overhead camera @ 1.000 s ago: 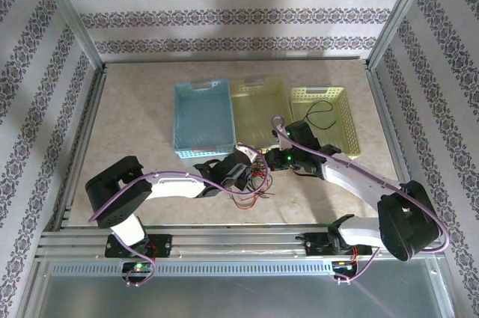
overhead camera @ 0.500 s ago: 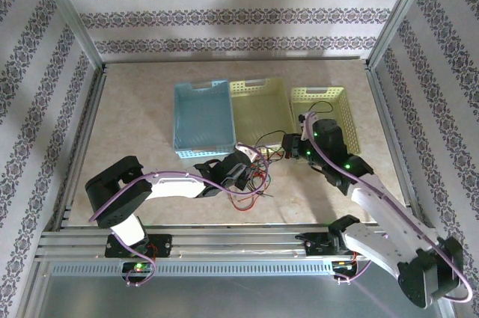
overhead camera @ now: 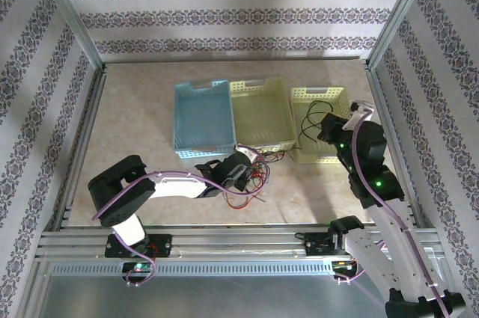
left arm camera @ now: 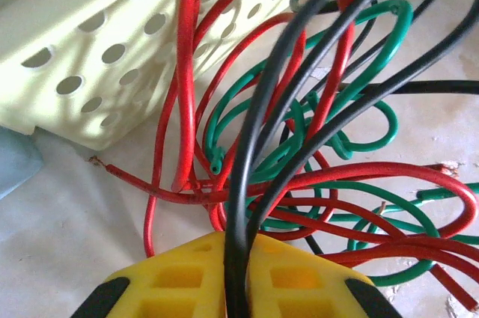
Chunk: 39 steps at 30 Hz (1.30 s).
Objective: Untangle the cables
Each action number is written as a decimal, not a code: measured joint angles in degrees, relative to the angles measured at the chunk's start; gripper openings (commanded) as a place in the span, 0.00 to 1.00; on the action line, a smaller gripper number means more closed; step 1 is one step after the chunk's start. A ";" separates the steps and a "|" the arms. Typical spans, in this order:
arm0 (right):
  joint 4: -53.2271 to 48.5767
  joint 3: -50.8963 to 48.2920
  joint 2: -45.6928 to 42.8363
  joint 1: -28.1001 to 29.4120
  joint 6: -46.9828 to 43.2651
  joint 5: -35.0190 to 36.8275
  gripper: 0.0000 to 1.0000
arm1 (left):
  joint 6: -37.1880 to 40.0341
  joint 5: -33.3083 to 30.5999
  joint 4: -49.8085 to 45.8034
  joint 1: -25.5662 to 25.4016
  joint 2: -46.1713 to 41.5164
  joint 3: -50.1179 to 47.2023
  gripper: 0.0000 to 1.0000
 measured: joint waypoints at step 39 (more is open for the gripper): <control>12.79 10.75 23.45 -22.32 0.92 -9.84 0.00 | -0.02 -1.29 -1.11 0.00 0.55 -0.15 0.05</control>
